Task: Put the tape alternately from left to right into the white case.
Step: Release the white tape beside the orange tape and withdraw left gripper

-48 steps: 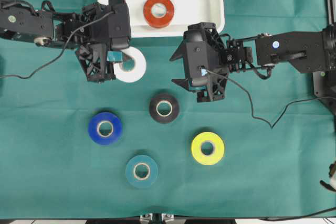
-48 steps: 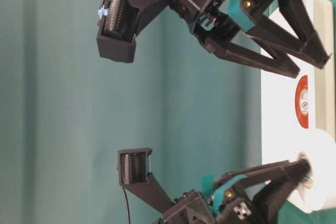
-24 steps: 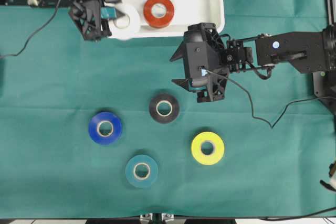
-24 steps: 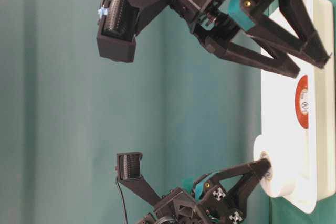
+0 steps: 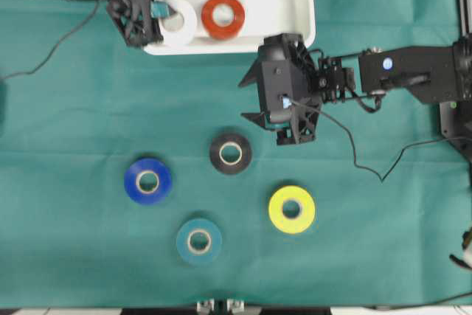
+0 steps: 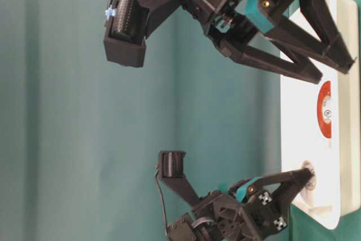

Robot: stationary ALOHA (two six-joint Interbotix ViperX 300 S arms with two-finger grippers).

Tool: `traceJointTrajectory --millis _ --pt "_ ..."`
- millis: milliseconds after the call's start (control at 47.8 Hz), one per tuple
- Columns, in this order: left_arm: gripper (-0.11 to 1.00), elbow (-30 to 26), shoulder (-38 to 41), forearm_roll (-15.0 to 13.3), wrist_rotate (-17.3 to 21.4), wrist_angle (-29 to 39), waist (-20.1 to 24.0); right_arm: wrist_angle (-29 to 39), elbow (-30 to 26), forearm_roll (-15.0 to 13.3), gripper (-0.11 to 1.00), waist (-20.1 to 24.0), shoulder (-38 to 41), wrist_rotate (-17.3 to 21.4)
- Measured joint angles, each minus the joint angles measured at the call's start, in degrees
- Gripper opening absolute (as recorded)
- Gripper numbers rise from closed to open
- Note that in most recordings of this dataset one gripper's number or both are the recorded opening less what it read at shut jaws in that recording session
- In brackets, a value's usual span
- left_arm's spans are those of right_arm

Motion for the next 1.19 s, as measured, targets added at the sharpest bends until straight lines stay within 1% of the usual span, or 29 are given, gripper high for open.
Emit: traceJointTrajectory --millis 230,272,314,356,439,586,628,670,711,774,1193 --pt "-0.03 -0.26 0.26 0.09 1.14 -0.09 0.62 0.00 0.00 0.00 0.67 0.09 -0.09 0.00" --pt "-0.01 -0.26 0.26 0.09 1.23 -0.09 0.62 0.00 0.00 0.00 0.67 0.00 -0.09 -0.09" --pt "0.04 -0.26 0.26 0.00 1.23 -0.09 0.62 -0.18 0.00 0.00 0.67 0.00 -0.09 0.00" --pt "0.10 -0.26 0.26 0.09 1.23 -0.09 0.62 -0.26 0.00 0.00 0.67 0.00 -0.09 0.00" --pt "0.31 -0.26 0.26 0.09 1.23 -0.09 0.62 -0.35 0.00 0.00 0.67 0.00 0.00 0.00" --pt "0.75 -0.26 0.09 0.00 1.32 -0.09 0.62 -0.35 0.00 0.09 0.67 0.00 0.00 0.00" --pt "0.85 -0.18 -0.09 0.00 1.32 -0.09 0.62 -0.35 0.00 0.00 0.67 0.09 -0.09 0.00" --pt "0.92 -0.18 -0.35 0.00 1.32 -0.18 0.62 -0.35 -0.09 0.00 0.67 0.00 0.00 0.00" --pt "0.94 -0.09 -0.70 0.09 1.32 -0.18 0.62 -0.35 0.00 0.00 0.67 0.00 -0.09 -0.09" --pt "0.92 0.00 -1.05 0.09 1.32 -0.09 0.53 -0.35 0.00 0.09 0.67 0.00 -0.09 0.00" --pt "0.92 0.44 -1.67 0.09 1.14 -0.18 0.00 -0.35 -0.09 0.00 0.67 0.00 -0.09 0.00"
